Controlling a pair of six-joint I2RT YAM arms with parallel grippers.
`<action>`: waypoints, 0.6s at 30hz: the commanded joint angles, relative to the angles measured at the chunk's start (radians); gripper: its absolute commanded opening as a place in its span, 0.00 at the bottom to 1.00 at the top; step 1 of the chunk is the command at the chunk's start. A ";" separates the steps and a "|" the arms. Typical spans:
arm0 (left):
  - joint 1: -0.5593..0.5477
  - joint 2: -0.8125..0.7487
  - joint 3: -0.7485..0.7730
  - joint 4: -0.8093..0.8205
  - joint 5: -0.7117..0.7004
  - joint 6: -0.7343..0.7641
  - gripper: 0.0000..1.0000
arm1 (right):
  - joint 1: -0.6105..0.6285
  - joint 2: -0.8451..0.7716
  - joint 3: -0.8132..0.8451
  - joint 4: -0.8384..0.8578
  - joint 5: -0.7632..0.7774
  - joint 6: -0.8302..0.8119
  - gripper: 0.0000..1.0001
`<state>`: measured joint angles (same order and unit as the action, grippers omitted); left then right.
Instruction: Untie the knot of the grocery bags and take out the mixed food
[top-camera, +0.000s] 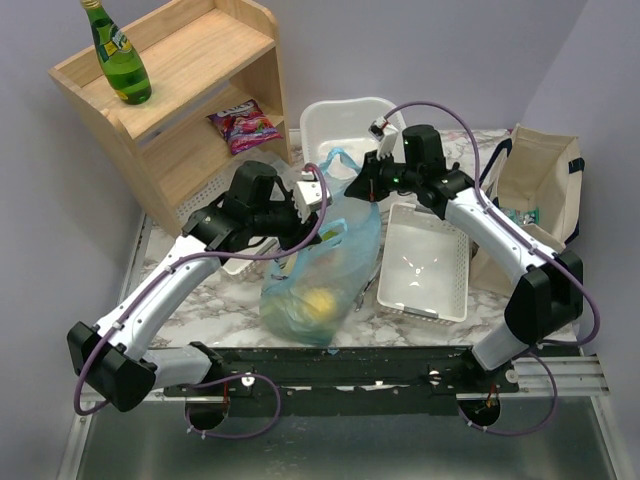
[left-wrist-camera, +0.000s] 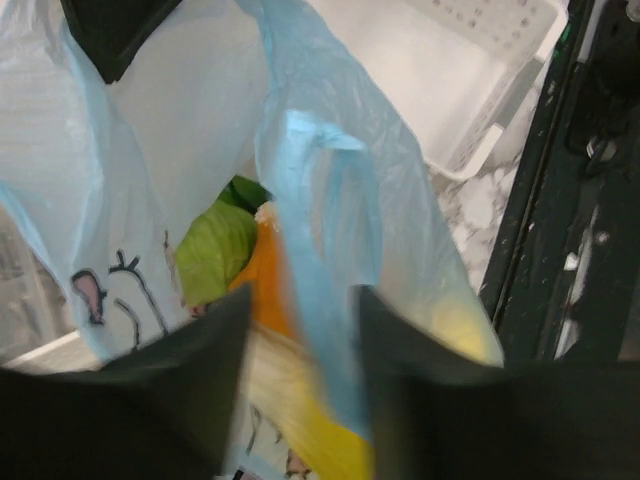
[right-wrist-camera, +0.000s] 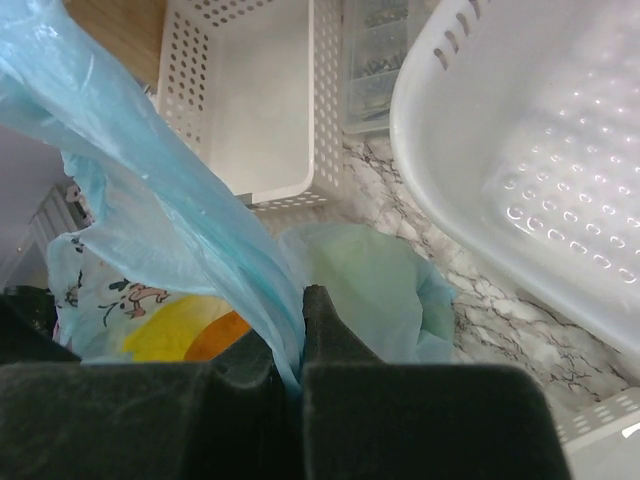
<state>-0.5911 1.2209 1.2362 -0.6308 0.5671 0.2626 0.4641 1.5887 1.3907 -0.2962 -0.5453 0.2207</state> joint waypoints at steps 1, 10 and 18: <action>0.022 -0.099 0.051 -0.035 0.215 0.083 0.00 | -0.026 0.023 0.046 0.023 -0.014 0.028 0.01; 0.033 -0.334 0.068 -0.791 0.406 0.754 0.00 | -0.119 0.013 0.017 0.025 0.004 0.050 0.01; -0.081 -0.568 -0.304 -0.959 0.110 1.139 0.00 | -0.126 0.012 -0.036 0.024 0.026 0.057 0.01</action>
<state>-0.5808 0.7521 1.0969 -1.4017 0.8375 1.1233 0.3443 1.6100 1.3811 -0.2867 -0.5426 0.2695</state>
